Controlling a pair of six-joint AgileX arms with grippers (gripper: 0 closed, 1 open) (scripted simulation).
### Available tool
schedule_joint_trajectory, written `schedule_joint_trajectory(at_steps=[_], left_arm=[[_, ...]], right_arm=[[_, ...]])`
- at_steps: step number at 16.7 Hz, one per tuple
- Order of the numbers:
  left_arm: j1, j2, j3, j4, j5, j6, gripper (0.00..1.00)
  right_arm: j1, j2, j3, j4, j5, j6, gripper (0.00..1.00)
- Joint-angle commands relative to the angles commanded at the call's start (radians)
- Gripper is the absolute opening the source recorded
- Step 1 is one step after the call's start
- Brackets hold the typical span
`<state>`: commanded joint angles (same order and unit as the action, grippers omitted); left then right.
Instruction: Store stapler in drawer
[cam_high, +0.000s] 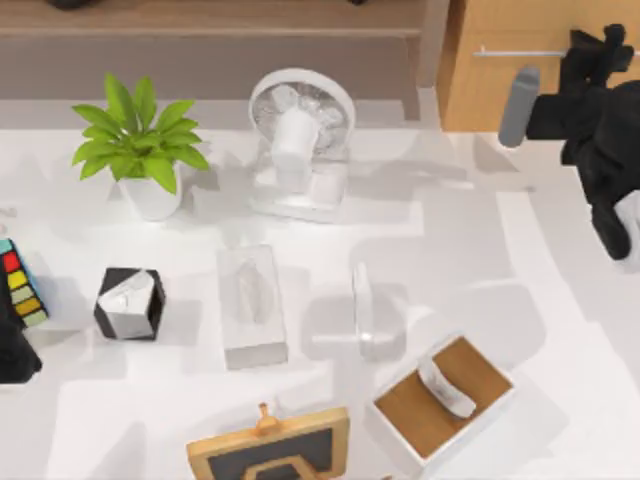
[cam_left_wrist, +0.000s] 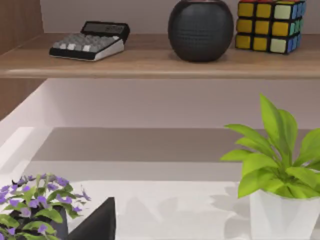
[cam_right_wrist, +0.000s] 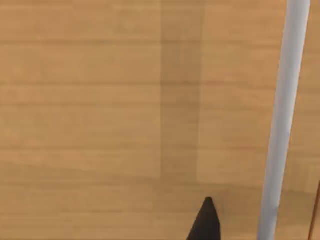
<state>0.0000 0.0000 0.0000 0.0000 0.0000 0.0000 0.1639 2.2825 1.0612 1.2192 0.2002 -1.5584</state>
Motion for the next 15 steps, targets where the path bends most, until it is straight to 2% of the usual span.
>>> schedule_joint_trajectory(at_steps=[3,4,15], left_arm=[[0.0,0.0,0.0,0.0,0.0,0.0,1.0],[0.0,0.0,0.0,0.0,0.0,0.0,1.0],[0.0,0.0,0.0,0.0,0.0,0.0,1.0]], right_arm=[[0.0,0.0,0.0,0.0,0.0,0.0,0.02],[0.0,0.0,0.0,0.0,0.0,0.0,0.0],[0.009,-0.029,-0.036,0.031,0.009,0.003,0.0]])
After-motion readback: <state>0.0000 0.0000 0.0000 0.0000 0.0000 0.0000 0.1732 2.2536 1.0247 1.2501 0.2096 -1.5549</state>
